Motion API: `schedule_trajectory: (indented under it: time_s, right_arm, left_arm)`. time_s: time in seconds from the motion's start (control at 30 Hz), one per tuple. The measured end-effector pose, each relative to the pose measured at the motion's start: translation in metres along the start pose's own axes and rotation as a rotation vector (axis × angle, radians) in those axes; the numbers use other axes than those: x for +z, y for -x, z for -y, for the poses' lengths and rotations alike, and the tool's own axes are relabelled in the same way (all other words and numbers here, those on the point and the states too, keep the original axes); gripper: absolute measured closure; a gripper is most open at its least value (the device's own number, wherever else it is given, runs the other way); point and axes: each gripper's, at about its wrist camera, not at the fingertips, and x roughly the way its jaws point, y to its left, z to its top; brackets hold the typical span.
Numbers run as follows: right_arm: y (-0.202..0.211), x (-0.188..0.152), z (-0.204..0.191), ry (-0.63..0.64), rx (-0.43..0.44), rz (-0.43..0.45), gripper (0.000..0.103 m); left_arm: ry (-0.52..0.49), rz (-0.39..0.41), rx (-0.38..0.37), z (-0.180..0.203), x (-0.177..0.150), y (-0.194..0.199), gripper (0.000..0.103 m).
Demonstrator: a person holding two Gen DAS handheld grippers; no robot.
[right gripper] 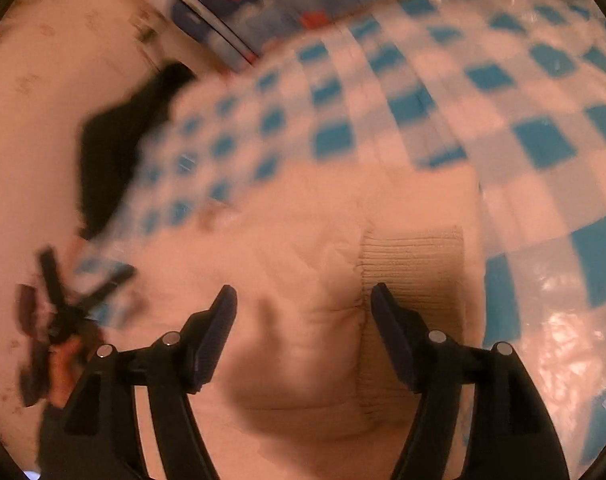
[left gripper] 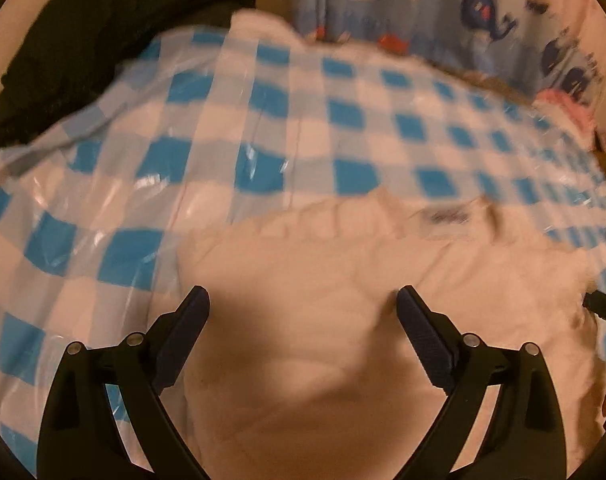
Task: Fold large clothes
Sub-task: 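Fold the sleeve across the coat with the right gripper and release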
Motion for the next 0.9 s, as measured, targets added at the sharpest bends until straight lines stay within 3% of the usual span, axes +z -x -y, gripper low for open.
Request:
schedule_trajectory:
  time_s: [0.03, 0.1, 0.17, 0.23, 0.3, 0.33, 0.4, 0.47, 0.53, 0.6, 0.67, 0.73, 0.83, 0.9]
  right_arm:
    - [-0.007, -0.001, 0.012, -0.017, 0.005, -0.005, 0.044]
    - [-0.006, 0.001, 0.027, -0.052, -0.005, -0.01, 0.075]
    - [-0.001, 0.005, 0.039, -0.105, 0.046, -0.033, 0.078]
    - [0.02, 0.002, 0.026, -0.042, 0.036, 0.01, 0.072]
    - [0.042, -0.006, 0.006, 0.064, 0.053, 0.068, 0.033]
    - [0.048, -0.012, -0.003, 0.111, 0.064, 0.068, 0.032]
    - [0.032, -0.02, -0.001, 0.136, -0.019, -0.006, 0.032]
    - [0.009, -0.024, 0.01, 0.13, -0.045, -0.063, 0.032]
    - [0.011, -0.022, 0.01, 0.11, -0.041, -0.061, 0.032]
    - [0.036, -0.022, 0.005, 0.091, 0.013, -0.042, 0.031]
    - [0.065, -0.027, 0.008, 0.059, 0.104, -0.037, 0.031]
    - [0.106, -0.041, 0.02, 0.033, 0.141, -0.013, 0.024]
    - [0.144, -0.064, 0.039, 0.014, 0.17, -0.021, 0.023]
    - [0.159, -0.082, 0.051, -0.013, 0.184, -0.033, 0.022]
  left_arm:
    - [0.002, -0.018, 0.001, -0.002, -0.004, -0.009, 0.011]
    - [0.02, -0.045, -0.008, -0.006, -0.012, -0.026, 0.01]
    - [0.026, -0.045, -0.007, -0.007, -0.012, -0.024, 0.01]
    - [0.014, -0.004, 0.022, -0.004, -0.012, -0.004, 0.011]
    - [-0.008, 0.056, 0.02, -0.005, -0.017, 0.021, 0.011]
    - [-0.012, 0.081, 0.027, -0.006, -0.022, 0.032, 0.011]
    - [-0.012, 0.092, 0.033, -0.011, -0.033, 0.041, 0.011]
    - [-0.036, 0.028, 0.066, -0.013, -0.047, 0.024, 0.01]
    - [-0.002, -0.038, 0.015, -0.02, -0.056, 0.004, 0.01]
    - [0.069, -0.061, -0.006, -0.029, -0.054, 0.01, 0.01]
    - [0.046, -0.039, 0.004, -0.026, -0.056, 0.033, 0.011]
    - [-0.041, 0.022, 0.062, -0.019, -0.069, 0.071, 0.011]
    - [-0.199, 0.118, 0.209, -0.007, -0.098, 0.124, 0.011]
    - [-0.248, 0.152, 0.263, -0.003, -0.116, 0.153, 0.011]
